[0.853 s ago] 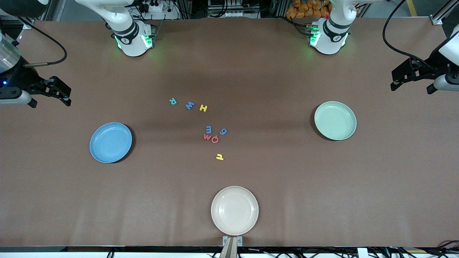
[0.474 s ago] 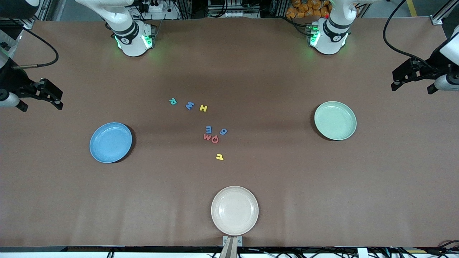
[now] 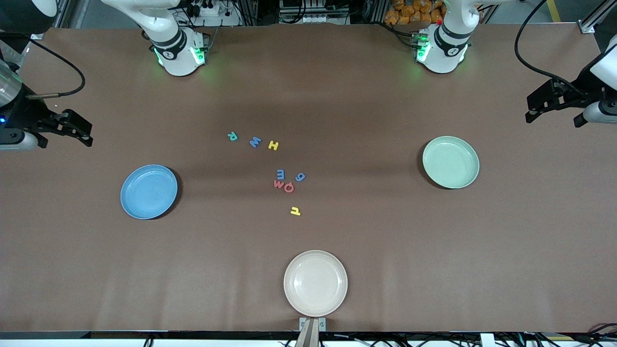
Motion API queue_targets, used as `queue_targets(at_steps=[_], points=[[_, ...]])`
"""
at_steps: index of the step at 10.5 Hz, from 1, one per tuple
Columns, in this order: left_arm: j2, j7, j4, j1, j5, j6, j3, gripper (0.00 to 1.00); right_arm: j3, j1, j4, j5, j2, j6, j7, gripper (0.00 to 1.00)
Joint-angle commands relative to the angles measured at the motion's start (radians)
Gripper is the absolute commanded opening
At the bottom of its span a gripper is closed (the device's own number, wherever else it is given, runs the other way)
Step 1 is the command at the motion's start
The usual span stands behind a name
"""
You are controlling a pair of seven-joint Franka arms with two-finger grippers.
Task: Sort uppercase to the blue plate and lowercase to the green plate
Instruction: 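Move the right gripper toward the letters while the left gripper moves out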
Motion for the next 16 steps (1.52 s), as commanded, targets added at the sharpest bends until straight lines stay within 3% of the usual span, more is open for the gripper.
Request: queue_targets(at_steps=[1,5,8,10,16], points=[[0.009,0.0,0.006,0.006,-0.016,-0.006,-0.002,1.0,0.063,0.003,-0.044,0.005,-0.001,0.034,0.064,1.0],[0.039,0.0,-0.001,0.014,-0.016,-0.006,-0.001,1.0,0.215,0.003,-0.143,-0.033,-0.013,0.076,0.239,1.0],[0.117,0.0,-0.001,0.027,-0.015,-0.003,0.004,1.0,0.267,0.004,-0.209,-0.039,-0.019,0.119,0.291,1.0],[0.16,-0.007,-0.001,0.028,-0.003,0.016,0.005,1.0,0.284,0.01,-0.261,-0.039,-0.02,0.163,0.319,1.0],[0.292,-0.007,-0.001,0.066,-0.006,0.123,0.004,1.0,0.287,0.116,-0.558,-0.039,0.051,0.54,0.425,1.0]])
